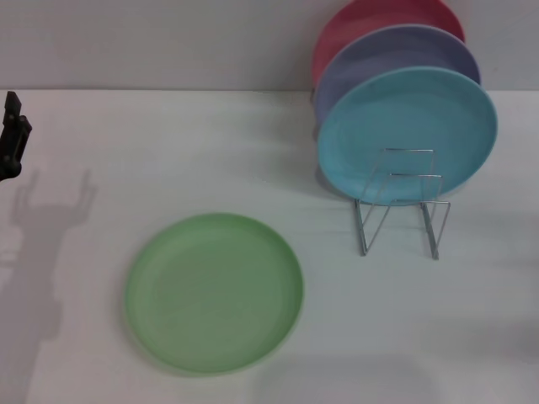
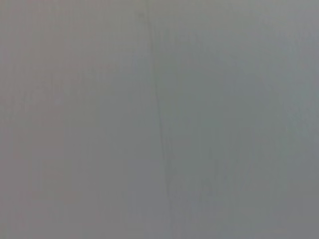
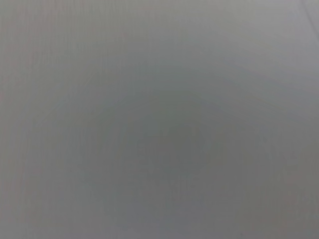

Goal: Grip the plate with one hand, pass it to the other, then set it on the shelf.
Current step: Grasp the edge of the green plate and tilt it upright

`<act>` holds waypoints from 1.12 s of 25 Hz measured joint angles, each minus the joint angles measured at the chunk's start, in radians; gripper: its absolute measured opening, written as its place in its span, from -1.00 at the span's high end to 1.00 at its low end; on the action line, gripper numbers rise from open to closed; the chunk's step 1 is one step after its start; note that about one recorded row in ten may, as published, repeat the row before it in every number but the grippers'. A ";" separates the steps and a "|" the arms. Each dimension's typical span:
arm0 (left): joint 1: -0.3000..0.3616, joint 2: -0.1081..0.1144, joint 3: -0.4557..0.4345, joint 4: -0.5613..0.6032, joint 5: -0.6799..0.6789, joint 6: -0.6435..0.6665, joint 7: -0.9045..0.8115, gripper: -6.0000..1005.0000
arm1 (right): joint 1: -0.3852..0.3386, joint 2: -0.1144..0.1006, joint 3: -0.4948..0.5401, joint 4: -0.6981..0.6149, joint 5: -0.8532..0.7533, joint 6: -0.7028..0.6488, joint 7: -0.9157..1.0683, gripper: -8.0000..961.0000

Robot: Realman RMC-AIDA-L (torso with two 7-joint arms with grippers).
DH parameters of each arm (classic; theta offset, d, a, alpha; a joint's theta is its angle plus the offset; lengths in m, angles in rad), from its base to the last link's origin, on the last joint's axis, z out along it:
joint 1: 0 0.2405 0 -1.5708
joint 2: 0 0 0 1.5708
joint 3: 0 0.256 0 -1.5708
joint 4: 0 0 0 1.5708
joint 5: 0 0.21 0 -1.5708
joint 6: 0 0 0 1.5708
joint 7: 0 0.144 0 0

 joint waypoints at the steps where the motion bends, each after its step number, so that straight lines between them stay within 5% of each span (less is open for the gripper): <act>1: 0.000 0.000 0.000 0.000 0.000 0.000 0.000 -0.56 | 0.000 0.000 0.000 0.000 0.000 0.000 0.000 -0.73; 11: 0.002 0.001 0.026 -0.012 0.000 -0.001 0.000 -0.56 | 0.004 0.000 -0.004 0.002 0.000 0.009 0.000 -0.73; 12: 0.025 0.025 0.007 -0.135 0.000 -0.124 0.022 -0.56 | 0.005 0.000 -0.004 0.002 -0.001 0.012 0.000 -0.73; 13: 0.025 0.025 0.007 -0.135 0.000 -0.124 0.022 -0.56 | 0.006 -0.001 -0.005 0.002 -0.001 0.016 0.000 -0.73; 14: 0.058 0.058 -0.026 -0.270 0.009 -0.259 0.054 -0.56 | 0.008 -0.001 -0.005 0.002 -0.002 0.022 0.000 -0.73; 15: 0.058 0.058 -0.026 -0.270 0.009 -0.259 0.054 -0.56 | 0.008 -0.001 -0.005 0.002 -0.002 0.022 0.000 -0.73; 16: 0.120 0.117 -0.097 -0.505 0.067 -0.527 0.092 -0.56 | 0.010 -0.001 -0.005 0.002 -0.002 0.024 0.000 -0.73; 19: 0.224 0.162 -0.248 -0.875 0.198 -0.971 0.100 -0.57 | 0.017 -0.003 -0.005 0.003 -0.002 0.032 0.000 -0.73; 22: 0.262 0.143 -0.350 -1.053 0.263 -1.262 0.103 -0.57 | 0.019 -0.003 -0.005 0.003 -0.003 0.038 0.000 -0.73; 24: 0.265 0.087 -0.480 -1.234 0.298 -1.657 0.124 -0.57 | 0.021 -0.003 -0.005 0.003 -0.003 0.047 0.000 -0.73; 25: 0.265 0.087 -0.480 -1.234 0.298 -1.657 0.124 -0.57 | 0.023 -0.004 -0.005 0.003 -0.003 0.051 0.000 -0.73; 27: 0.257 0.033 -0.550 -1.315 0.298 -1.874 0.170 -0.56 | 0.026 -0.005 -0.005 0.003 -0.003 0.060 0.000 -0.73; 28: 0.255 0.024 -0.562 -1.332 0.296 -1.923 0.181 -0.56 | 0.028 -0.005 -0.005 0.003 -0.003 0.066 0.000 -0.73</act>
